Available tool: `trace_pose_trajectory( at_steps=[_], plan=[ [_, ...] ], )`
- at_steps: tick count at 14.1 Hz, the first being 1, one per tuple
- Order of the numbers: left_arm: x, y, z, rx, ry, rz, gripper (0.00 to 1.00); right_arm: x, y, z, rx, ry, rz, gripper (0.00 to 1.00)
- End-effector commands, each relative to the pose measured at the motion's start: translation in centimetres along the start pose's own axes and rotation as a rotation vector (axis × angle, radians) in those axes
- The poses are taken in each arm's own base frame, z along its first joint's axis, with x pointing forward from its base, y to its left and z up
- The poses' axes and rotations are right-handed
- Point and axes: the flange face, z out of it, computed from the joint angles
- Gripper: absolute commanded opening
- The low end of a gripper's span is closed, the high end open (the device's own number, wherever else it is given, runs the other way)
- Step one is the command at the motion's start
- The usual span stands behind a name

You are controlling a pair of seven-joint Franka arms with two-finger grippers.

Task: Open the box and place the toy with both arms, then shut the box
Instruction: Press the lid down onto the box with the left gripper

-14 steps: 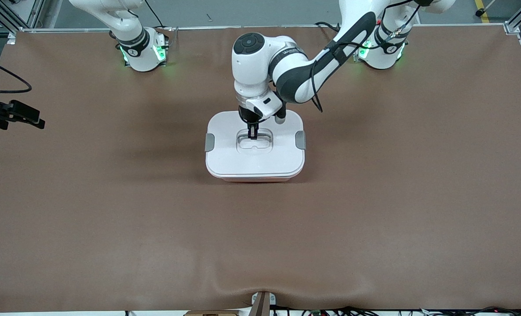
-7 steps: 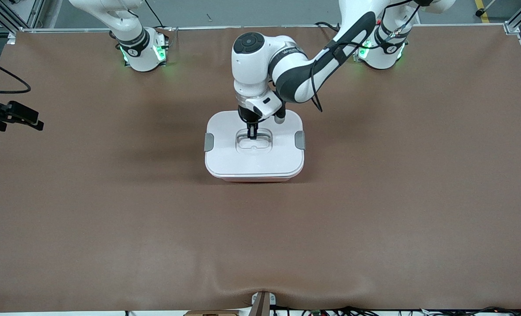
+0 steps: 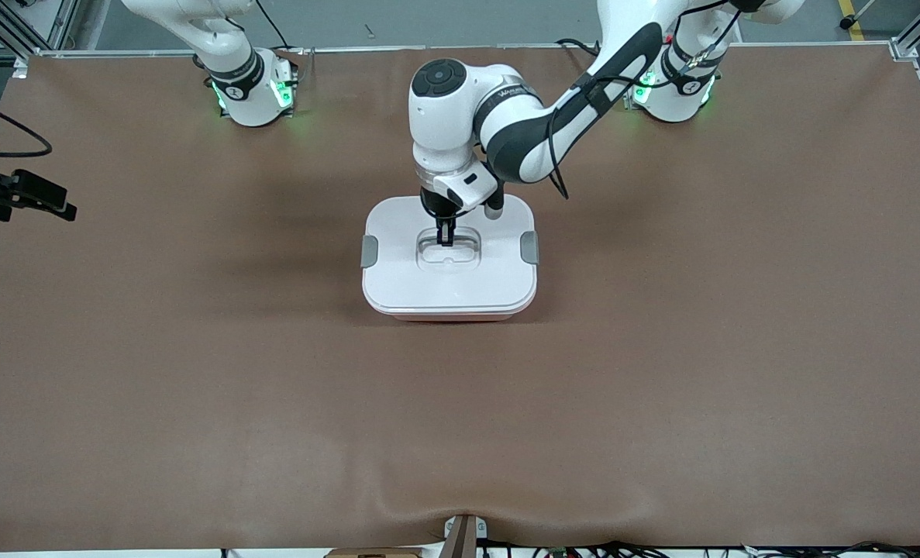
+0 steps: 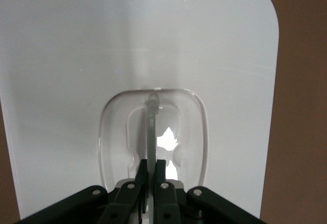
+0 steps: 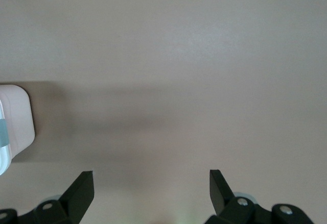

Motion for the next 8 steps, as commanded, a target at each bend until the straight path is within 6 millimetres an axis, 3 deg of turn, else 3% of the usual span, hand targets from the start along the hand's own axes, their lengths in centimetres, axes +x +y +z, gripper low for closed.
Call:
trace_pose_trajectory(
  at_steps=[1,8],
  plan=[
    [-0.55,-0.52,0.51,-0.031,0.0,-0.103,0.0,-0.82,-0.68,-1.27,0.008,0.011,0.013,1.0],
    [-0.21,-0.25,1.28,-0.022,0.008,-0.104,0.0,-0.76,-1.11,-1.23,0.007,0.009,0.005,1.0]
  ],
)
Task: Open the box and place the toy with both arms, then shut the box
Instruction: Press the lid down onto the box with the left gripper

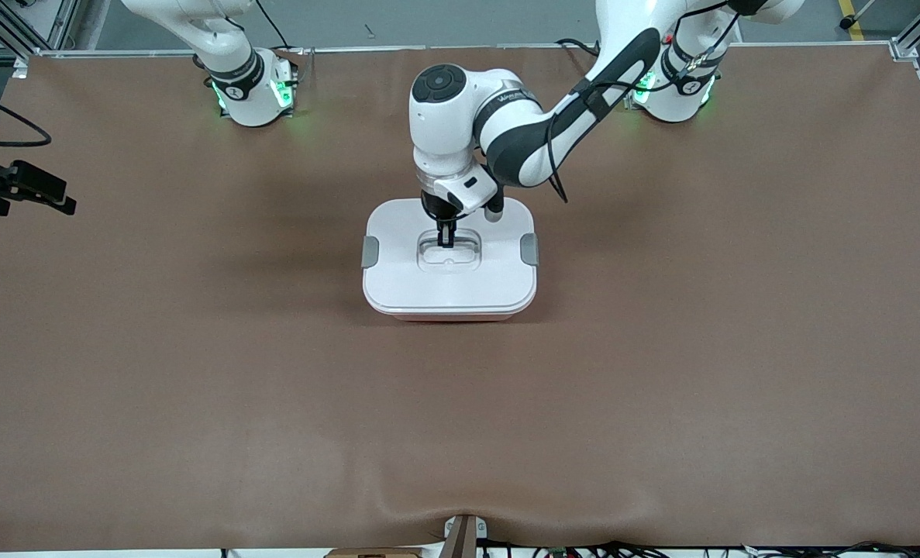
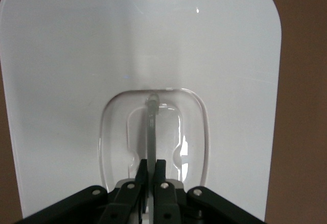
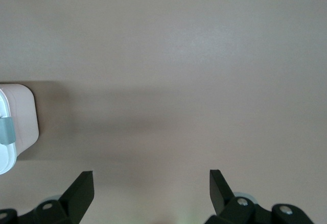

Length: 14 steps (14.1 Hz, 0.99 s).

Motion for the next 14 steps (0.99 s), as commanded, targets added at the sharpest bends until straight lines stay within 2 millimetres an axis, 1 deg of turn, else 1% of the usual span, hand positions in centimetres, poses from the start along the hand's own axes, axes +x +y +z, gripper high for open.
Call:
trace_pose_trajectory(
  at_steps=[1,4,6,8,9,10,11,14],
  plan=[
    [-0.2,-0.2,0.9,-0.026,0.006,-0.103,0.0,-0.5,-0.3,-0.6,0.008,0.001,0.015,1.0],
    [-0.1,0.0,1.5,-0.021,0.01,-0.102,0.0,-0.4,-0.6,-0.6,0.009,0.003,0.011,1.0],
    [-0.2,-0.3,1.9,-0.016,0.013,-0.097,0.0,-0.4,-1.1,-0.6,0.009,0.004,0.002,1.0],
    [-0.3,-0.4,2.1,-0.013,0.014,-0.095,0.0,-0.4,-1.1,-0.6,0.009,0.004,0.002,1.0],
    [-0.2,-0.3,2.1,-0.013,0.016,-0.089,0.09,-0.4,-1.1,-0.6,0.009,0.003,0.002,1.0],
    [-0.3,-0.5,1.8,-0.015,0.018,-0.059,0.65,-0.4,-1.1,-0.6,0.009,0.001,0.002,1.0],
    [-0.3,-0.4,1.2,-0.019,0.014,-0.031,1.0,-0.4,-1.1,-0.6,0.009,0.001,0.002,1.0],
    [-0.5,-0.1,-1.2,-0.044,0.002,-0.019,1.0,-0.4,-1.1,-0.6,0.012,0.001,0.001,1.0]
  ],
)
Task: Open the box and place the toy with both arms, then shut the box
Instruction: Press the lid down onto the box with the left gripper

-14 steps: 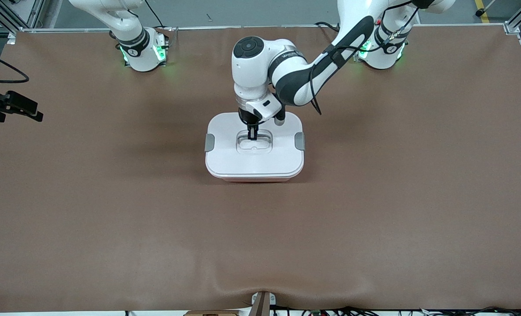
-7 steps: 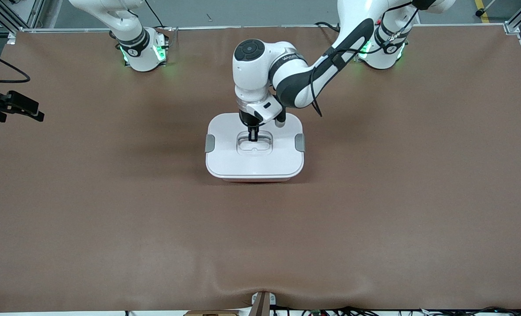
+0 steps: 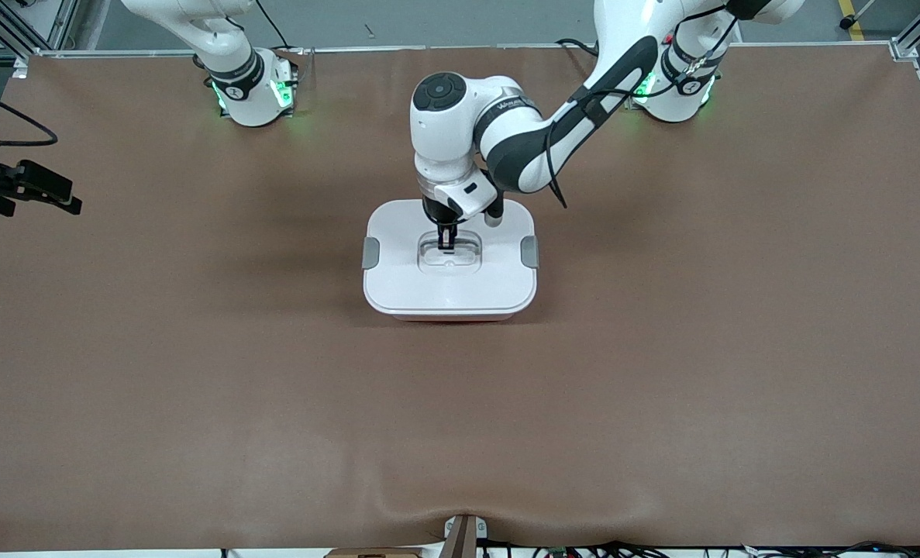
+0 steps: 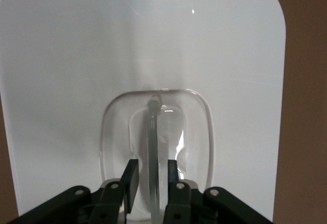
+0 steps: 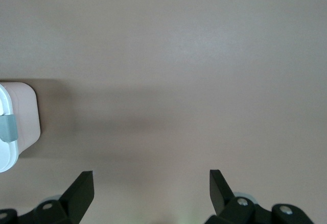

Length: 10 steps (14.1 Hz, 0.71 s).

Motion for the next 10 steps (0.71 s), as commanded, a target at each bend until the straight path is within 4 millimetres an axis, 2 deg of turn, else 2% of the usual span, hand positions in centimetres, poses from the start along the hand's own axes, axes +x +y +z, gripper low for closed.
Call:
trace_pose_trajectory(
  at_steps=[1,5,8,9,10],
  plan=[
    [-0.3,0.2,-2.7,-0.048,0.01,-0.032,1.0,-0.5,-0.4,-0.6,0.014,0.002,0.014,1.0],
    [-0.4,-0.8,-4.9,-0.014,0.064,0.074,1.0,-0.5,-0.4,-0.6,0.016,0.002,0.013,1.0],
    [-0.1,-0.7,-7.7,0.006,0.066,0.131,1.0,-0.6,-0.4,-0.6,0.016,-0.008,0.013,1.0],
    [0.5,-0.6,-8.8,0.019,0.072,0.172,1.0,-0.6,-0.4,-0.6,0.016,-0.008,0.013,1.0],
    [1.9,0.4,-9.9,0.038,0.09,0.207,1.0,-0.6,-0.4,-0.6,0.016,-0.007,0.013,1.0]
  ],
)
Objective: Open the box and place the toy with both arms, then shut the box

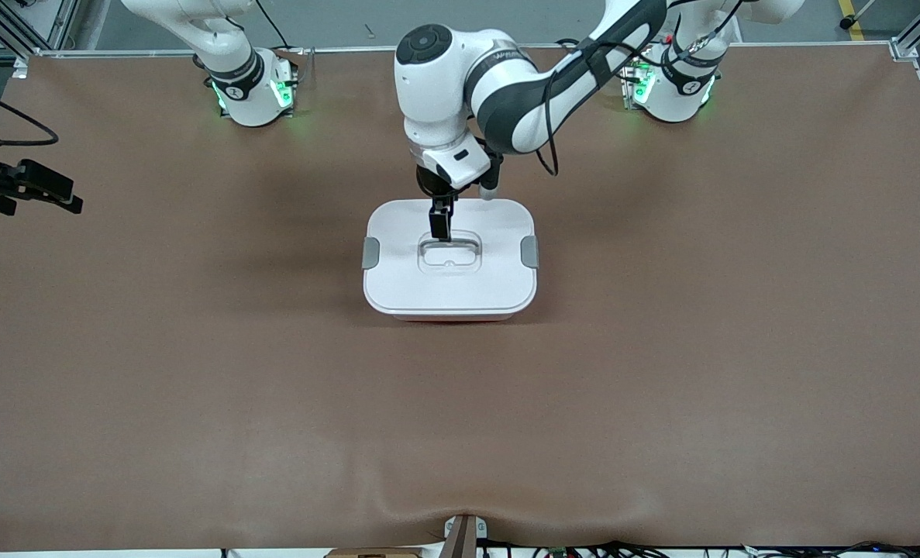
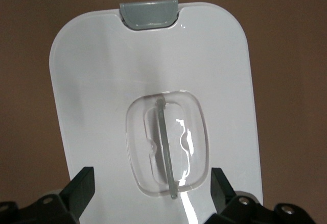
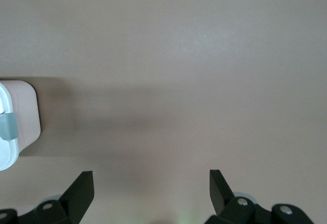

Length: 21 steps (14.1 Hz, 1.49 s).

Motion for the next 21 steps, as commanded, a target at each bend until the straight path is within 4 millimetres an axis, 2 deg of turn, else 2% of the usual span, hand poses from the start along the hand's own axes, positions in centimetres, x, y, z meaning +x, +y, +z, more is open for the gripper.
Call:
trace_pose_trajectory(
  at_steps=[1,4,7,11,12,14,16,18,21],
  plan=[
    [3.6,1.1,-4.0,0.037,0.026,0.115,1.0,-0.5,-0.4,-1.1,0.015,0.011,0.013,1.0],
    [8.9,3.5,-6.7,0.076,0.021,0.223,1.0,-0.5,-0.4,-1.1,0.015,0.01,0.012,1.0],
    [15.5,6.6,-8.9,0.091,-0.004,0.313,1.0,-0.5,-0.4,-1.3,0.014,0.014,0.012,1.0],
    [25.6,10.1,-8.2,0.165,-0.026,0.439,1.0,-0.5,-0.4,-1.4,0.016,0.016,0.011,1.0],
    [27.4,10.8,-8.2,0.165,-0.032,0.504,1.0,-0.6,-0.3,-1.8,0.017,0.024,0.014,1.0],
    [33.4,11.2,-6.6,0.276,-0.03,0.623,1.0,-0.5,-0.2,-2.0,0.017,0.028,0.012,1.0],
    [37.4,11.9,-6.6,0.299,-0.041,0.753,1.0,-0.5,0.0,-2.0,0.017,0.028,0.012,1.0],
    [42.5,12.1,-6.4,0.333,-0.079,0.885,1.0,-0.5,0.3,-2.2,0.016,0.033,0.014,1.0],
    [45.8,11.8,-8.8,0.311,-0.092,1.082,1.0,-0.5,0.3,-2.3,0.016,0.036,0.015,1.0]
  ],
)
